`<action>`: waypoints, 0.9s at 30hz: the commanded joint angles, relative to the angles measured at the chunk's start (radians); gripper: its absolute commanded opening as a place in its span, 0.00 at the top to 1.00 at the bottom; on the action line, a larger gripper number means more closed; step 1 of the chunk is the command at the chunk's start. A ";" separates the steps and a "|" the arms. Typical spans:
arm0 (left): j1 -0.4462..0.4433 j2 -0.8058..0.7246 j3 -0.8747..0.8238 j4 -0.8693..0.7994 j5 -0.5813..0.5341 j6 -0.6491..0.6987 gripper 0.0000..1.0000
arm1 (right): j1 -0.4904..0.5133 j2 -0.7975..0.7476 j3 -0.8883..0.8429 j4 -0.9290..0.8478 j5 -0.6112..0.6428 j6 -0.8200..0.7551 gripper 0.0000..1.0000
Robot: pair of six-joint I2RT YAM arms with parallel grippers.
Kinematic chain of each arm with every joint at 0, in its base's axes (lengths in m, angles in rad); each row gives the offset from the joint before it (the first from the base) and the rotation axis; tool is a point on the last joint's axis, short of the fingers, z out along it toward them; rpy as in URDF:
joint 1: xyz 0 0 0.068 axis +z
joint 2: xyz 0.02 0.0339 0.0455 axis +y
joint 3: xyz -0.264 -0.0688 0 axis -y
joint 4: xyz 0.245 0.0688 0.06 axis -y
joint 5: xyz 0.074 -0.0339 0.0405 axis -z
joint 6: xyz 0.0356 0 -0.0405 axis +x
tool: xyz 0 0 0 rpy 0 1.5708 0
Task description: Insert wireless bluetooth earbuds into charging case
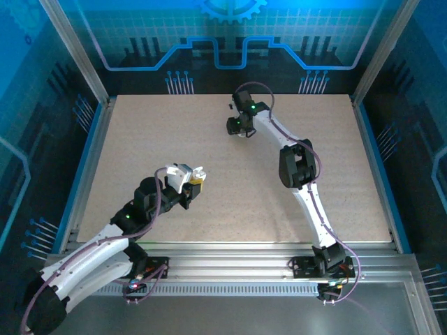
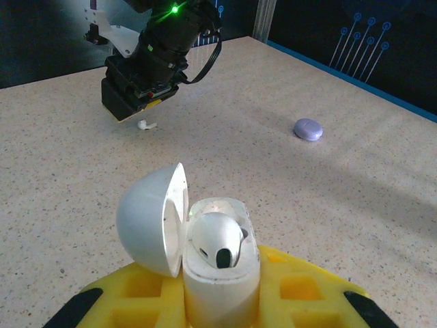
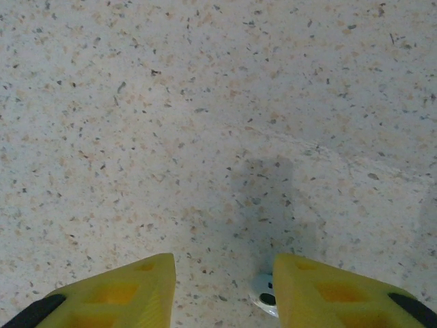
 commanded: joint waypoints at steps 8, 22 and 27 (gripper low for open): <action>-0.007 0.007 0.040 0.037 -0.005 0.017 0.82 | -0.012 0.019 -0.001 -0.052 0.044 -0.040 0.58; -0.007 0.011 0.042 0.037 -0.006 0.018 0.82 | -0.023 0.039 -0.002 -0.063 0.039 -0.038 0.60; -0.006 0.015 0.042 0.039 -0.005 0.017 0.82 | -0.026 0.043 -0.002 -0.067 0.037 -0.040 0.63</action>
